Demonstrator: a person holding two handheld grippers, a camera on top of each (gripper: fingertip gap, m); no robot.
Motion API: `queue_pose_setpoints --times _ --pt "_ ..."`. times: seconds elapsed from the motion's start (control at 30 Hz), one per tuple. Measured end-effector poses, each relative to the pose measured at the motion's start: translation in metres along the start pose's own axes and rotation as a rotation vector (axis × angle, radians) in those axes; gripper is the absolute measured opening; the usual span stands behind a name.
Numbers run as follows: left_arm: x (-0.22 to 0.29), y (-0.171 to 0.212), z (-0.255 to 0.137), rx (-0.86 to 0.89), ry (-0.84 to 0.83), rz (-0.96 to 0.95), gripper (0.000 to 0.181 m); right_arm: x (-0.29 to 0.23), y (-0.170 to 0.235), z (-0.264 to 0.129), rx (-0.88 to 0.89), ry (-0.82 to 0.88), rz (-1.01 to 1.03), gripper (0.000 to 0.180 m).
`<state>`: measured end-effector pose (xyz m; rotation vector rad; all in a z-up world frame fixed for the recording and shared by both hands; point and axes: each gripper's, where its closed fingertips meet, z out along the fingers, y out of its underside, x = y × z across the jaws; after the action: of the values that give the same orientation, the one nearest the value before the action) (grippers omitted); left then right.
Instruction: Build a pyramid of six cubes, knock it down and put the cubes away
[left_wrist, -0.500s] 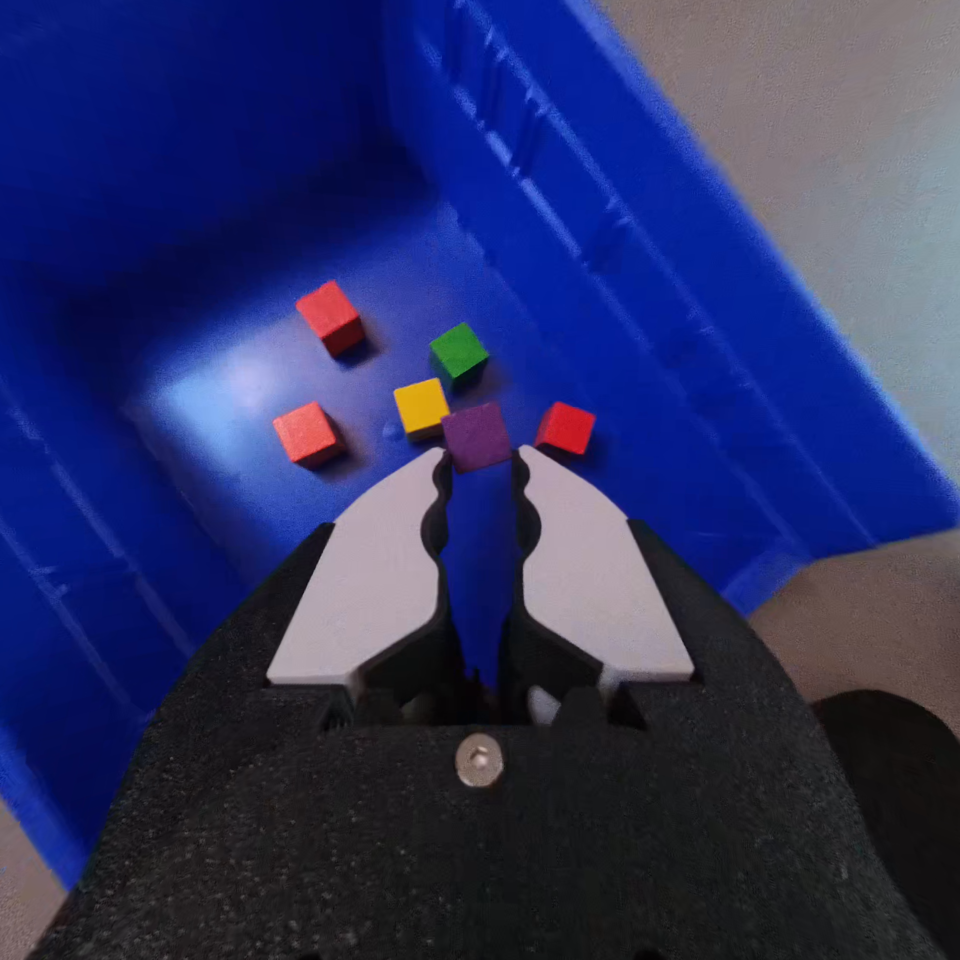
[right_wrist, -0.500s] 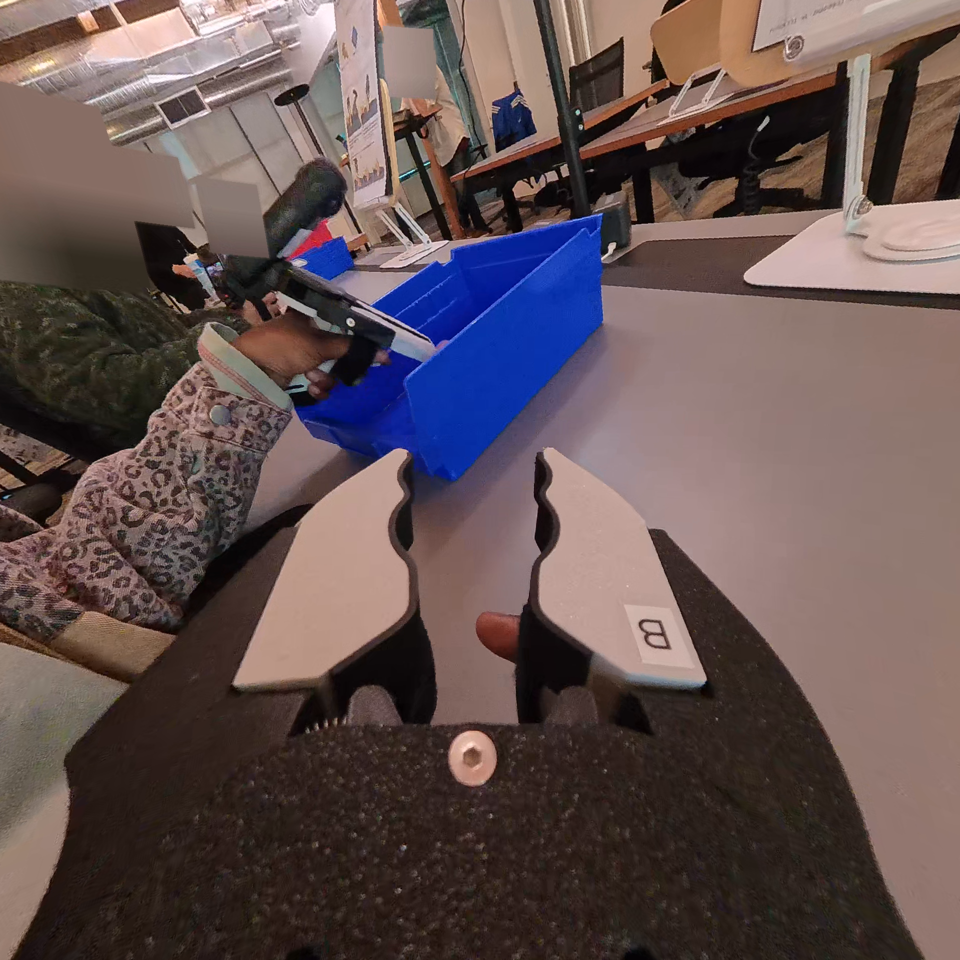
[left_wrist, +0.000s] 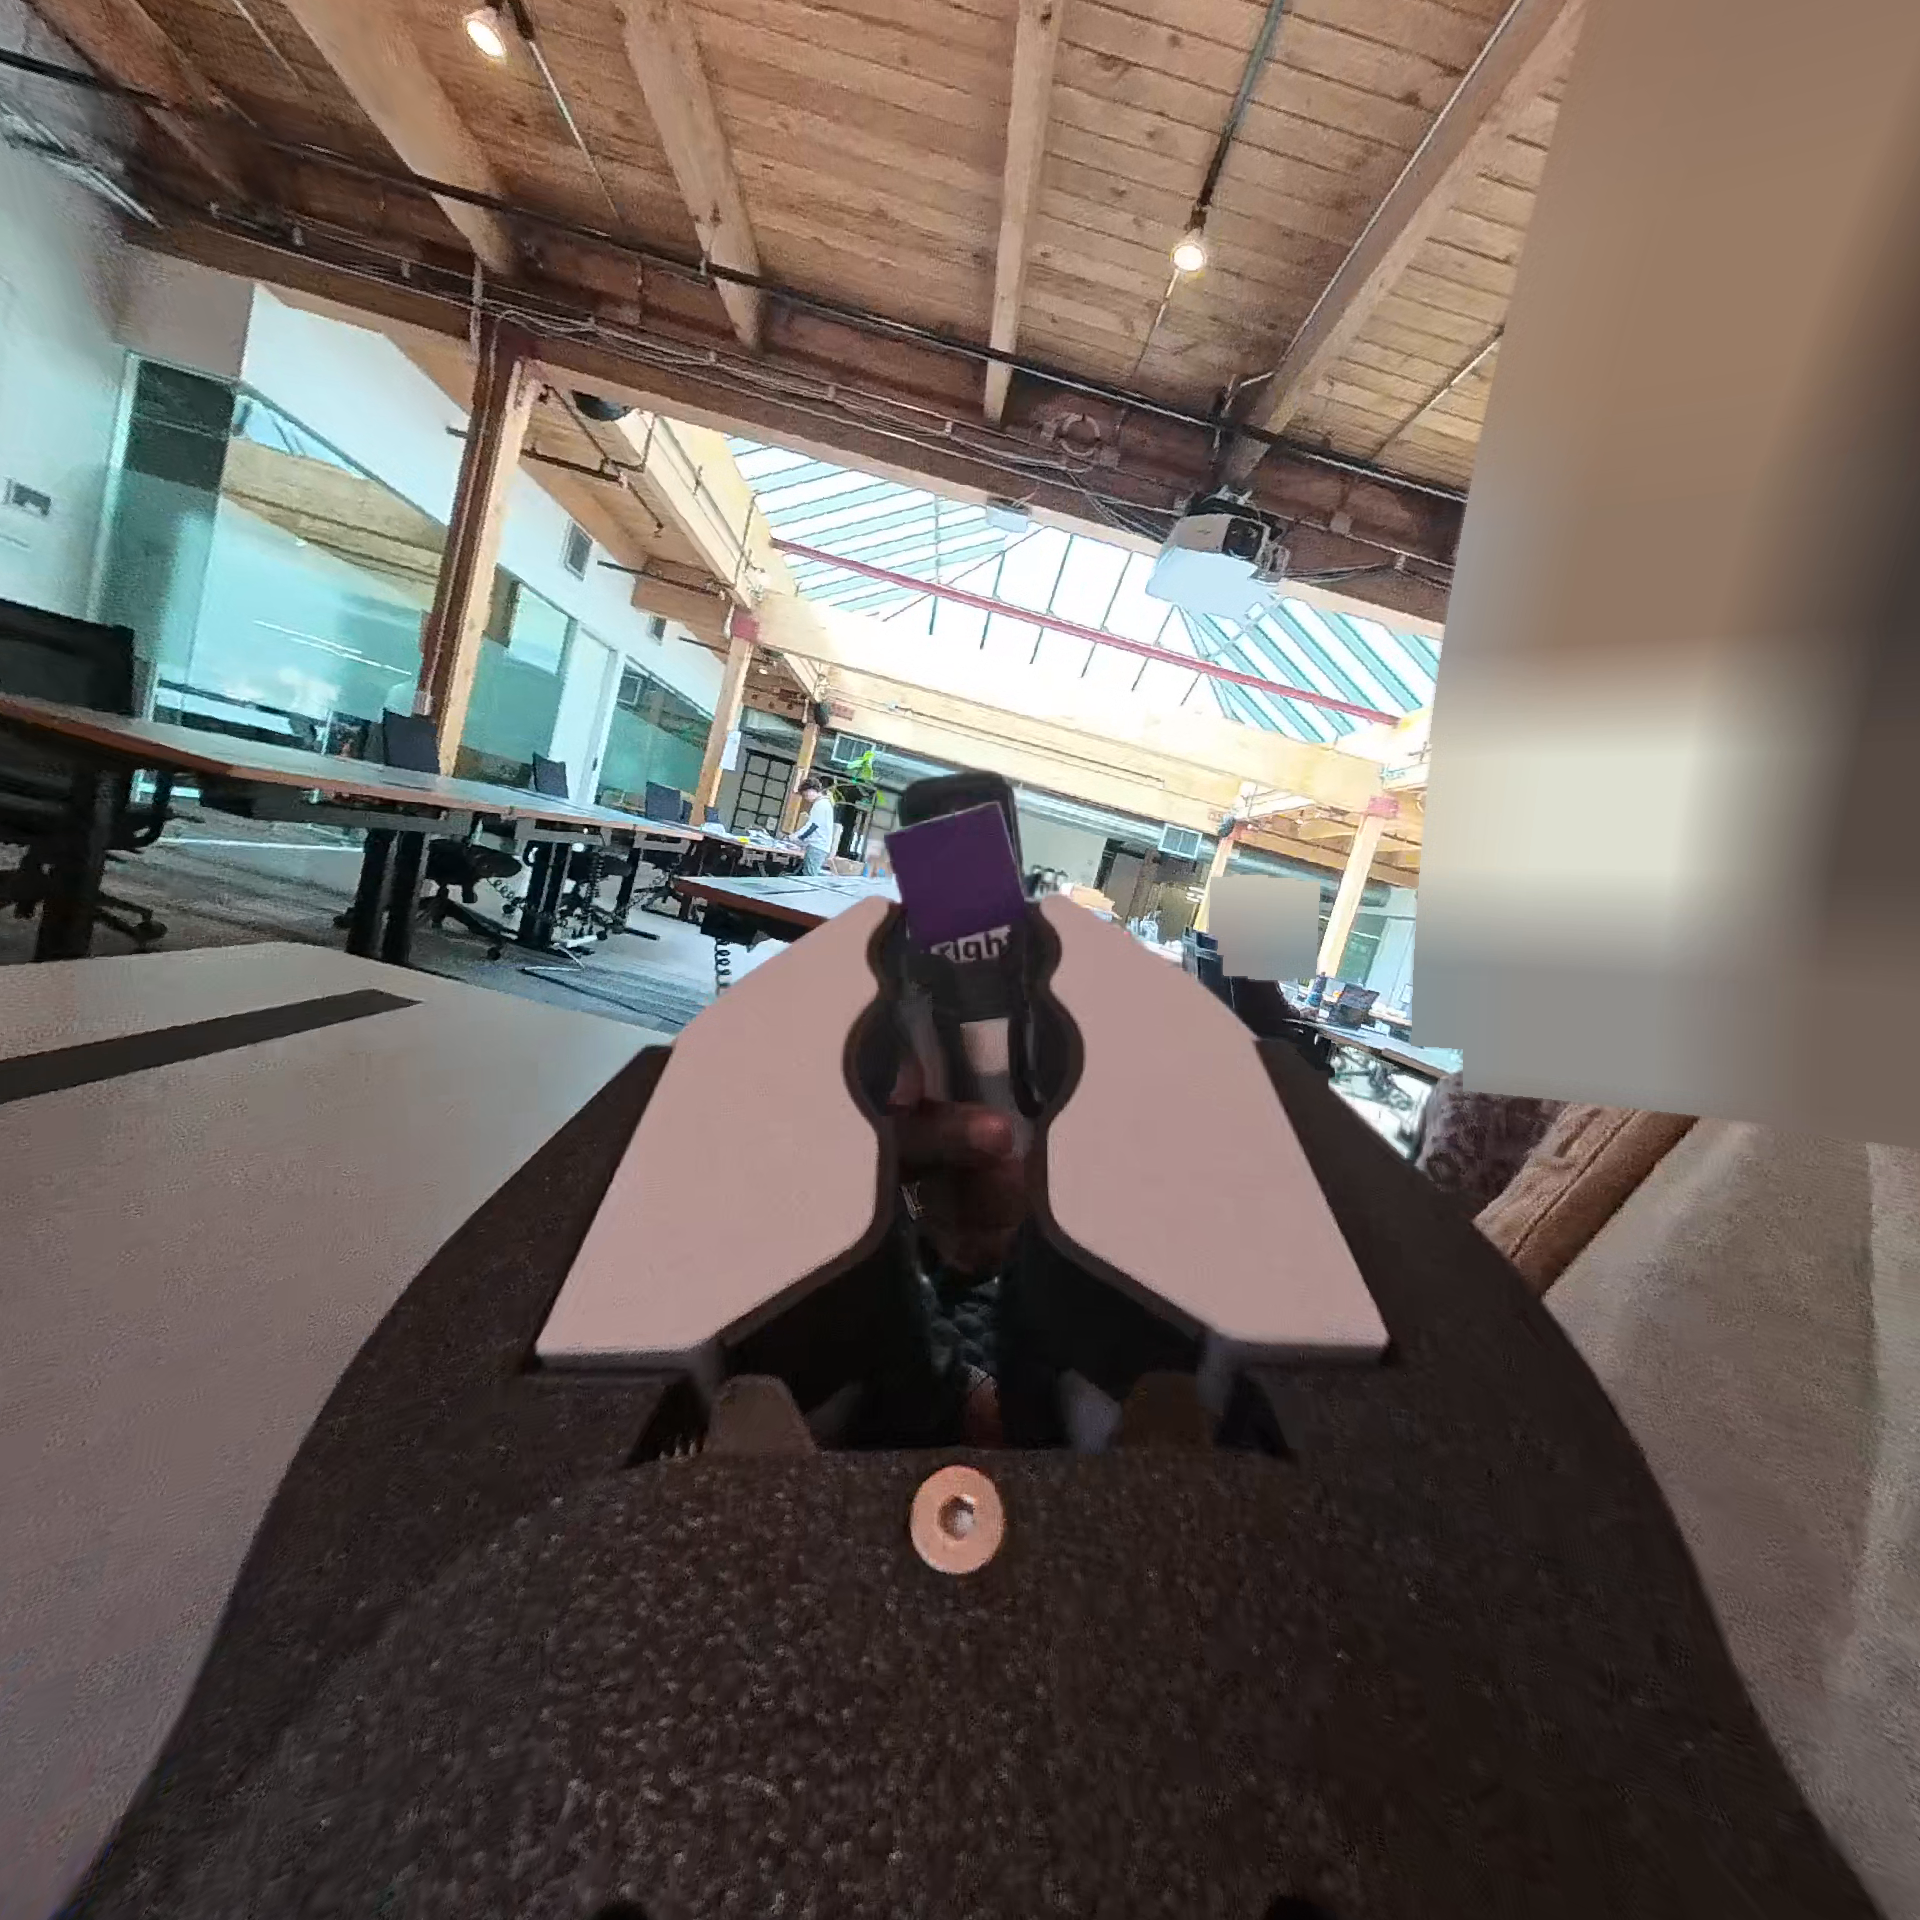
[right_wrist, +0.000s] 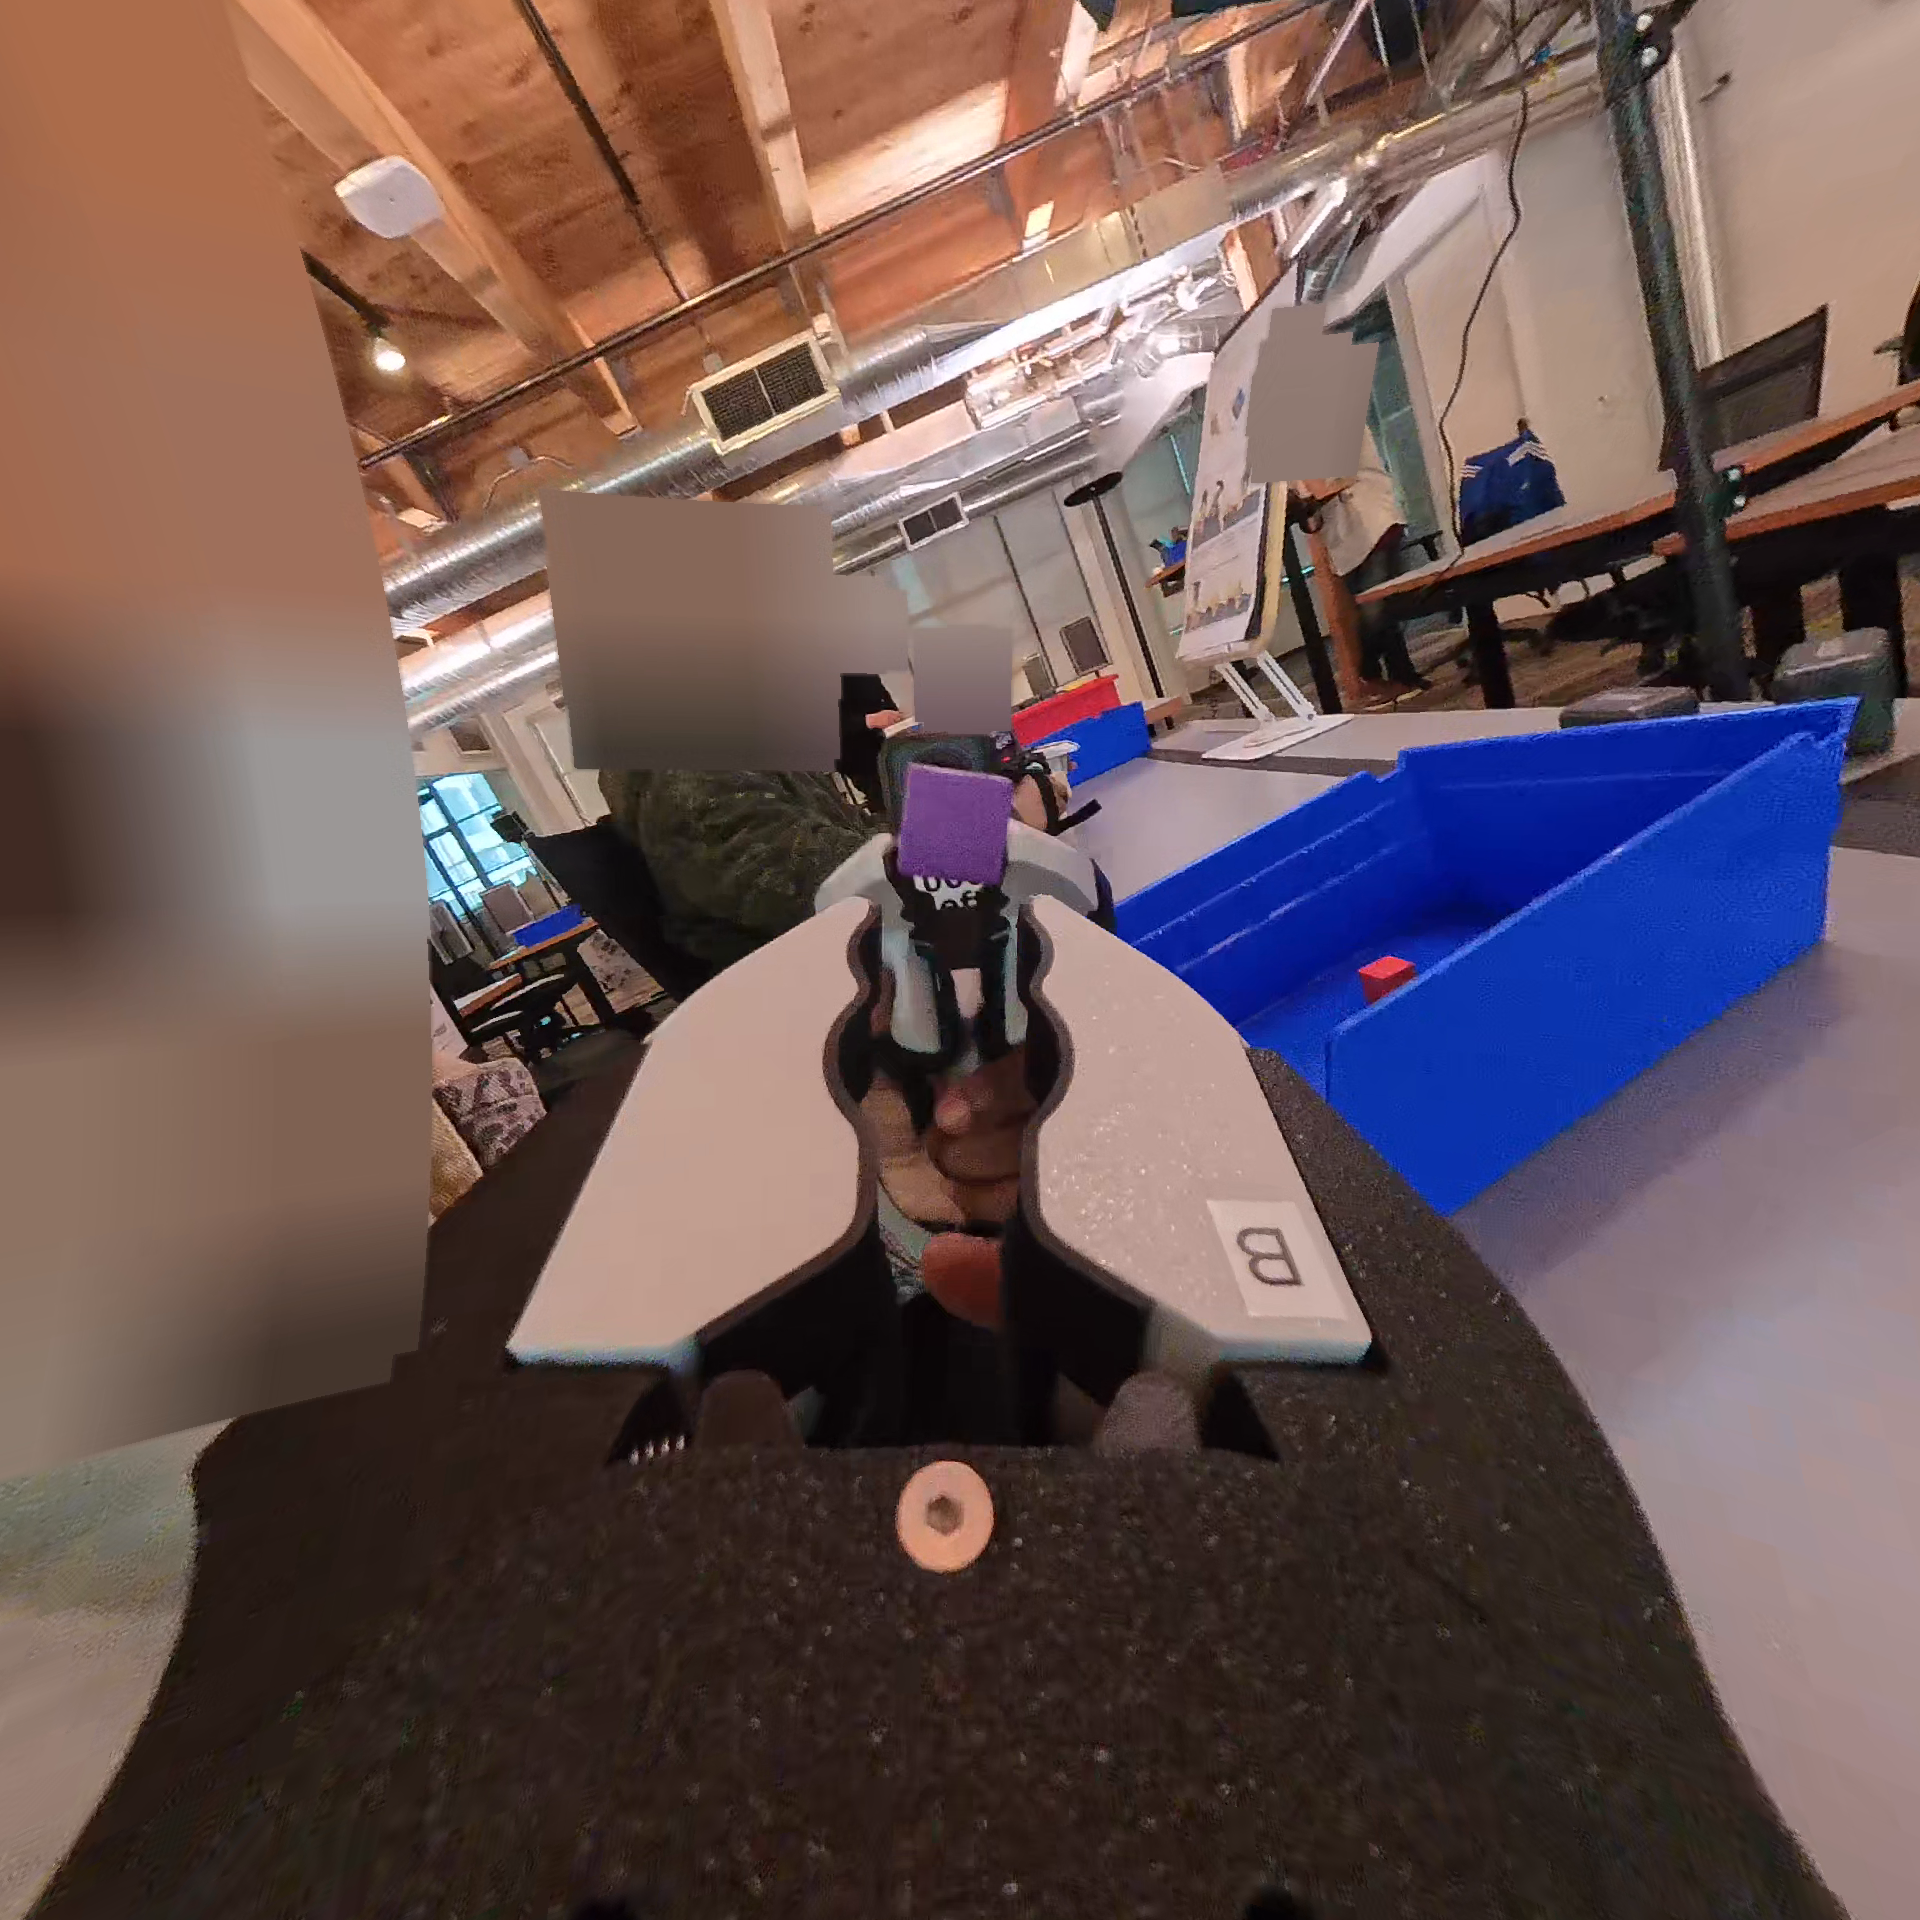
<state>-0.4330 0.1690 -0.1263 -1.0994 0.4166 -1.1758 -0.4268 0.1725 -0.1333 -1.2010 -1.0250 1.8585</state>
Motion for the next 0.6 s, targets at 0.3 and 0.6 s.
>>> queue_pose_setpoints --times 0.3,0.6 --pt "0.012 0.015 0.006 -0.048 0.085 0.049 0.021 -0.006 -0.002 -0.001 -0.016 0.061 -0.101 0.023" --pt "0.012 0.023 0.004 -0.088 0.080 0.066 0.020 -0.007 0.006 0.002 -0.063 0.010 -0.030 0.019"
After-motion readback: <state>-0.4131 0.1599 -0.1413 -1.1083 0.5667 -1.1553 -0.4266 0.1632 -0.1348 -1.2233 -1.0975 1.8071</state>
